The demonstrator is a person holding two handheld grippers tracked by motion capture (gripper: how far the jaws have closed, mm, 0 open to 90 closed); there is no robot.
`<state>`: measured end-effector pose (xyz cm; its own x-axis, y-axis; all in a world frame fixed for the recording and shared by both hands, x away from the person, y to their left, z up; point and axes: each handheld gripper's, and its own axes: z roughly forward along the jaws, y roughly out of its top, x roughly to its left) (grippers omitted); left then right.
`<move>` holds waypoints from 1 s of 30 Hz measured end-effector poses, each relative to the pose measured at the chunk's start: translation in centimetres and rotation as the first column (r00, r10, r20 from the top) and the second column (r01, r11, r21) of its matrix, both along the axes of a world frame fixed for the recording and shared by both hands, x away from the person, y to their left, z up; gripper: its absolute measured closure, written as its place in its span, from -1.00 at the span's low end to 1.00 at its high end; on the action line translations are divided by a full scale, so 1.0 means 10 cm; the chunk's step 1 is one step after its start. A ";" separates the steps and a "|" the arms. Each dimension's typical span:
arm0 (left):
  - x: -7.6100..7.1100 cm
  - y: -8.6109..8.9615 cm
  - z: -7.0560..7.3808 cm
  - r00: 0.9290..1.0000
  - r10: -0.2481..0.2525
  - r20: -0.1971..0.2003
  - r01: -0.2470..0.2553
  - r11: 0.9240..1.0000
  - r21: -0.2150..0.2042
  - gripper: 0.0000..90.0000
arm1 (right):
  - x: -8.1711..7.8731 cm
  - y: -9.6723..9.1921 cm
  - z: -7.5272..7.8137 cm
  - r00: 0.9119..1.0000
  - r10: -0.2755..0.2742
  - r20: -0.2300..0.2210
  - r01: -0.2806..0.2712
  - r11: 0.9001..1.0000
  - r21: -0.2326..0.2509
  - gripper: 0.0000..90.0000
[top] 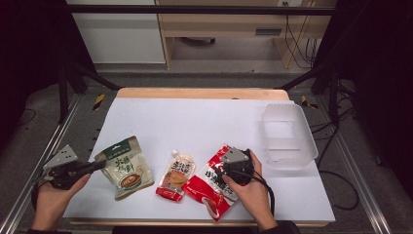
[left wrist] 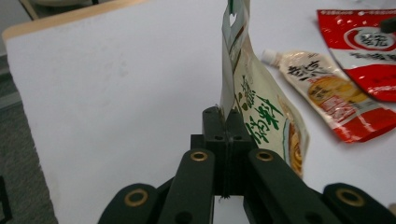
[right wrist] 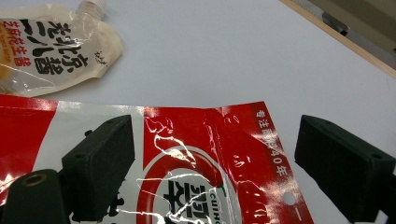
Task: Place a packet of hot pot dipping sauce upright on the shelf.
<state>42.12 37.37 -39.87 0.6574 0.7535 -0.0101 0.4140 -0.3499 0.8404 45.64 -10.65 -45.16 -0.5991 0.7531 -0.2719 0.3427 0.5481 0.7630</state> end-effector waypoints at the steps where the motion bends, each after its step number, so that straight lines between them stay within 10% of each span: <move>1: -0.01 -0.01 0.03 1.000 -0.013 0.000 0.013 1.000 -0.002 1.00 | 0.00 0.00 0.00 1.000 0.002 0.001 -0.002 1.000 0.003 -0.72; 10: -0.18 -0.29 0.39 0.989 -0.135 0.056 0.132 0.990 0.058 1.00 | -0.01 0.01 0.12 0.999 0.035 -0.039 -0.032 0.996 0.086 -0.67; 16: -0.12 -0.39 0.61 0.986 -0.153 0.069 0.146 0.984 0.104 1.00 | -0.02 0.07 0.41 0.993 0.118 -0.028 -0.118 0.993 0.025 -0.67; 30: 0.38 -0.65 0.89 0.979 -0.202 0.034 0.192 0.962 0.192 1.00 | 0.16 0.30 0.93 0.940 0.298 -0.169 -0.320 0.939 -0.127 -0.76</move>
<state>45.87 30.84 -30.97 0.7889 0.5940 0.1572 0.2778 -0.5730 0.7710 47.21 -7.62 -35.82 -0.8370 0.4815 -0.2601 0.2389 0.7491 0.6179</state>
